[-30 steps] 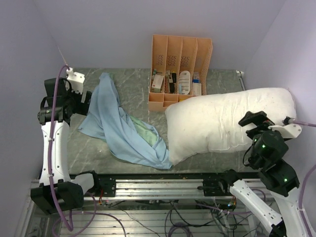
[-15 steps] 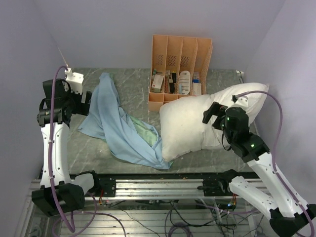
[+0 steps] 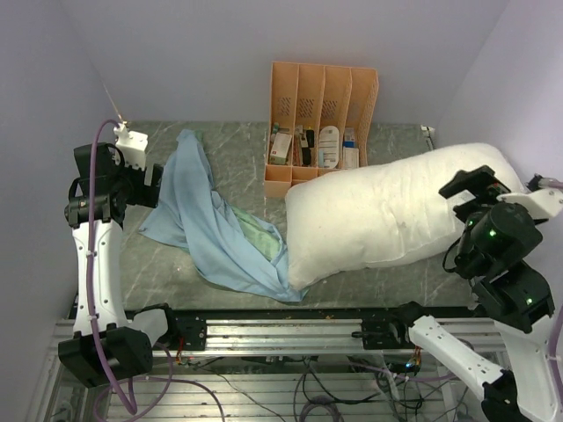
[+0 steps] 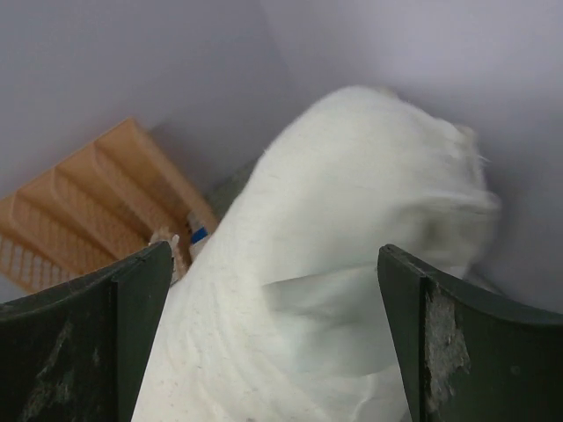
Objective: Remove the pillowcase from the pillow
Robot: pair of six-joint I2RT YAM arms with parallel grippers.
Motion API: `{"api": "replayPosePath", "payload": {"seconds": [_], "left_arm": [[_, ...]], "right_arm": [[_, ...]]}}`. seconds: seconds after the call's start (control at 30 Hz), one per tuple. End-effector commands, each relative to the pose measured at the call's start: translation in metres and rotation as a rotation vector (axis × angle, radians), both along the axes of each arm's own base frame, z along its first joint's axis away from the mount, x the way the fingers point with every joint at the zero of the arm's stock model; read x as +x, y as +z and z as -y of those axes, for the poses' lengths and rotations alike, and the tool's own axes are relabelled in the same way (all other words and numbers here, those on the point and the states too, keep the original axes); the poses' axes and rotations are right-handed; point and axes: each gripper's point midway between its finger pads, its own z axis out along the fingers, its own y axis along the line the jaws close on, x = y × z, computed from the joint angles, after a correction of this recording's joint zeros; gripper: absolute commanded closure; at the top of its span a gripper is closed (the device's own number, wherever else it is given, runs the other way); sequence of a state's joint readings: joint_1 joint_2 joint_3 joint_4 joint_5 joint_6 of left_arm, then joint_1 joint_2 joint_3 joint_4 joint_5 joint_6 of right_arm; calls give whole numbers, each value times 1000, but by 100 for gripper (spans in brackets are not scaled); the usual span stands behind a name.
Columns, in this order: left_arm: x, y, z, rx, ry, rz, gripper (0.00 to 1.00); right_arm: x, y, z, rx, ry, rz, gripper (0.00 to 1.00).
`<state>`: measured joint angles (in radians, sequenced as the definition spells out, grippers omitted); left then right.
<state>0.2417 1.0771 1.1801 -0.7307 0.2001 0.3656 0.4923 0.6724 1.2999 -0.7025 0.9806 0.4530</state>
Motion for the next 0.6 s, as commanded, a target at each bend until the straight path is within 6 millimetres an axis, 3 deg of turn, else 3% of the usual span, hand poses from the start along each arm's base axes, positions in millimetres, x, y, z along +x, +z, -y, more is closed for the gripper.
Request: {"api": "replayPosePath", "payload": {"seconds": [0.0, 0.17, 0.2, 0.27, 0.33, 0.37, 0.47, 0.57], "left_arm": [[4, 6, 3, -31, -14, 25, 1], [4, 7, 2, -24, -12, 27, 1], [4, 7, 2, -24, -12, 29, 1], [5, 5, 3, -34, -12, 27, 1], [5, 3, 6, -54, -17, 25, 1], [6, 3, 8, -65, -19, 27, 1], [6, 3, 14, -106, -20, 50, 1], [2, -14, 21, -145, -19, 80, 1]], "right_arm": [[-16, -16, 31, -97, -194, -92, 0], [-9, -31, 29, -167, -208, -168, 0], [-3, -33, 20, -147, -148, -161, 0], [30, -27, -29, -162, 142, -74, 0], [51, -42, -67, -174, 321, -48, 0], [59, -52, -75, -172, 343, -58, 0], [81, -91, -82, -213, 322, -154, 0], [92, -136, -70, -246, 202, -271, 0]]}}
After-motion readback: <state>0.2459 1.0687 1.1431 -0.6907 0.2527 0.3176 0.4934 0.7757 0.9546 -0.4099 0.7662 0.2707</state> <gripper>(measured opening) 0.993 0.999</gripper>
